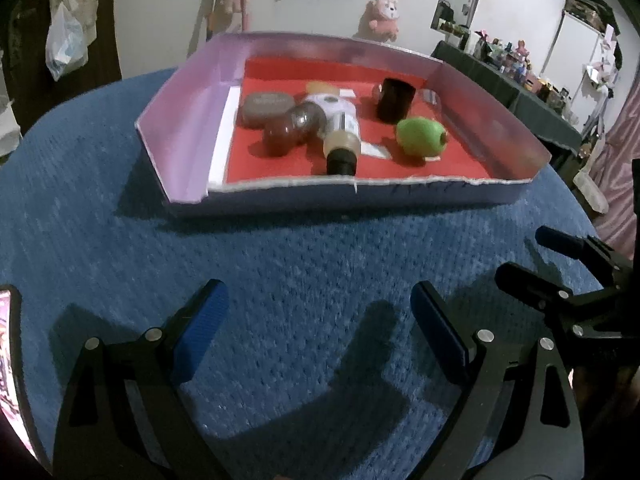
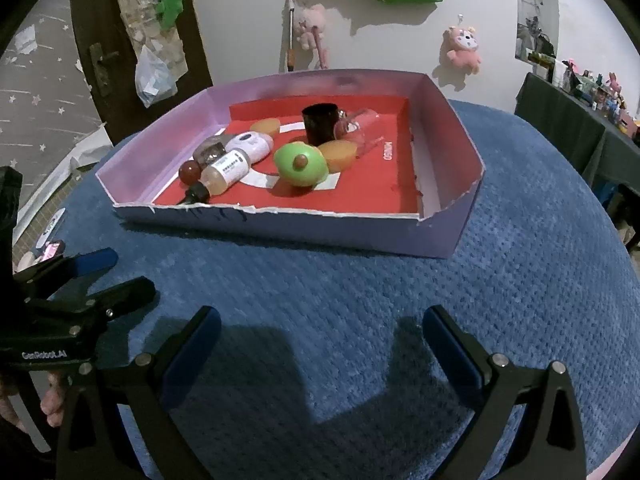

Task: Organize rigid objects

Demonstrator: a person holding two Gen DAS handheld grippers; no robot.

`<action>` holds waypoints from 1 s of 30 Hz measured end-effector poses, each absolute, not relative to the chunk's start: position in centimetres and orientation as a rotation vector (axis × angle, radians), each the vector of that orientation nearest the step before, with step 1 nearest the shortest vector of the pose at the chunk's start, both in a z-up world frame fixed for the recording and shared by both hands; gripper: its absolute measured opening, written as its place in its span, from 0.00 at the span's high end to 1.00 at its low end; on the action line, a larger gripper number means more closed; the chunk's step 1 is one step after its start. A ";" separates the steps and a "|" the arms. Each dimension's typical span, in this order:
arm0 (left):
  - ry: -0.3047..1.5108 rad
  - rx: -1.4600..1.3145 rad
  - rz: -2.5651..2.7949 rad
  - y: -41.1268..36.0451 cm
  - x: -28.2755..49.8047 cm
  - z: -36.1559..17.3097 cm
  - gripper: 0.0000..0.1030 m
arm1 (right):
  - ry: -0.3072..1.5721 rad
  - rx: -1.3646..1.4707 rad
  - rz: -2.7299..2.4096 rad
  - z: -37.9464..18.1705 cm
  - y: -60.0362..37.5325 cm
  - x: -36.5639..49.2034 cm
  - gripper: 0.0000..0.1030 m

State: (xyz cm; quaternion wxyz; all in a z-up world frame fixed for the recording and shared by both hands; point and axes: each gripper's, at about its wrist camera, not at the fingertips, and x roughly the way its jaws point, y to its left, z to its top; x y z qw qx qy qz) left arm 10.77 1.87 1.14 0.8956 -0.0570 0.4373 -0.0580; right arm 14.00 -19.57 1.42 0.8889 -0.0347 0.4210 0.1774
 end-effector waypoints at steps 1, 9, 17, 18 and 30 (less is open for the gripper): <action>0.902 -0.107 -0.115 1.7 10.7 1.1 0.09 | 0.876 -0.077 0.365 1.3 -19.6 14.0 0.00; 0.904 -0.042 -0.089 1.0 10.6 0.8 0.09 | 0.895 -0.094 0.349 0.5 -19.5 14.0 0.00; 0.911 -0.023 -0.072 0.6 10.7 0.7 0.08 | 0.891 -0.115 0.328 0.3 -19.3 14.0 0.00; 0.912 -0.021 -0.071 0.6 10.7 0.7 0.08 | 0.890 -0.122 0.323 0.2 -19.3 13.9 0.00; 0.917 -0.001 -0.055 0.4 10.9 0.5 0.08 | 0.869 -0.158 0.305 -0.1 -19.2 13.6 0.00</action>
